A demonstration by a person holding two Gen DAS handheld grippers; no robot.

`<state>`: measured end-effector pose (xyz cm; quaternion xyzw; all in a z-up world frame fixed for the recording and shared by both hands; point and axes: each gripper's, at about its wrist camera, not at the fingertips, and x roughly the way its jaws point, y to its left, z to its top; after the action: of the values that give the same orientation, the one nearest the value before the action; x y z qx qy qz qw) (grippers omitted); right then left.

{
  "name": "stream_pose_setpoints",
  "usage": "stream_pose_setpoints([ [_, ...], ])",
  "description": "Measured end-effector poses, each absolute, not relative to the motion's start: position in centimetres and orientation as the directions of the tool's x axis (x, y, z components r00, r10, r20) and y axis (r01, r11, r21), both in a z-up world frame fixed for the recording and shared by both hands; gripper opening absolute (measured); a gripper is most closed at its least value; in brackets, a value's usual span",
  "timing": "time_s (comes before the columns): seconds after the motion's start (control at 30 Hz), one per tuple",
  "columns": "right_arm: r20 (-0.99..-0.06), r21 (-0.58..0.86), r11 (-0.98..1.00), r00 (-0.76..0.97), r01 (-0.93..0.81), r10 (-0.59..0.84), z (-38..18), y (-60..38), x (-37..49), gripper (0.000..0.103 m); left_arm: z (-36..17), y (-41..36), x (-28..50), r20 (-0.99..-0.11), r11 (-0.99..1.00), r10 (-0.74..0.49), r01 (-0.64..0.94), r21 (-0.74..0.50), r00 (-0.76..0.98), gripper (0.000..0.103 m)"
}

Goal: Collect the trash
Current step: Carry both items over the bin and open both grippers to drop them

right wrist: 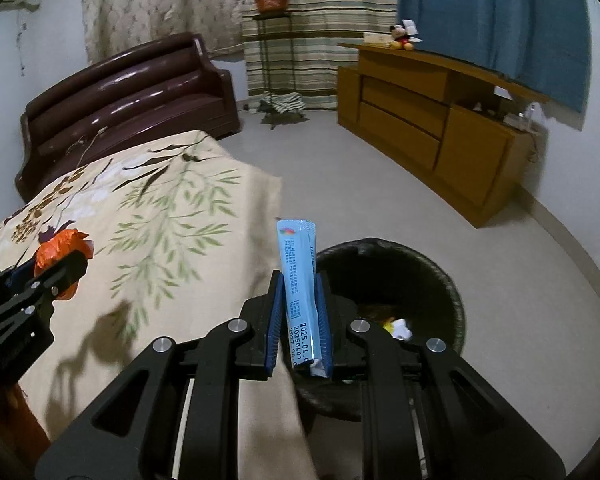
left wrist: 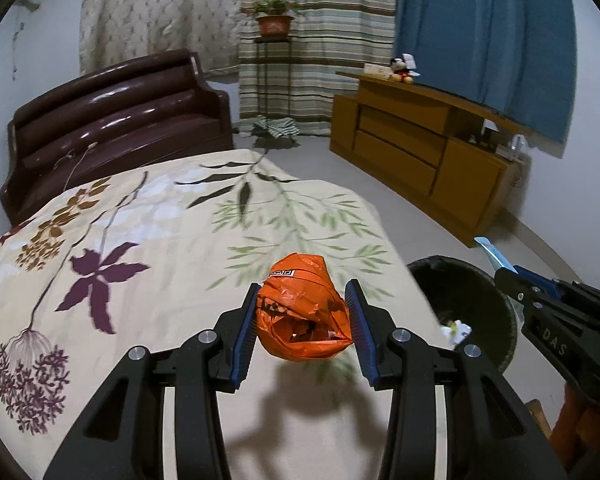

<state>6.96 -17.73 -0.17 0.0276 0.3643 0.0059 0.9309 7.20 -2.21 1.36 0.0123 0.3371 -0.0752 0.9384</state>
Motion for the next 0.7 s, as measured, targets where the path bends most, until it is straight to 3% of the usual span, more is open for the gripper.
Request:
stream_pose_setpoints([
  [0.7,-0.682,0.066,0.987,0.729,0.146,-0.062,-1.3,-24.0,6.7,0.016,0.9,-9.0,8.7,-0.639,0.962,-0.22,0.271,-0.019,0.737,0.043],
])
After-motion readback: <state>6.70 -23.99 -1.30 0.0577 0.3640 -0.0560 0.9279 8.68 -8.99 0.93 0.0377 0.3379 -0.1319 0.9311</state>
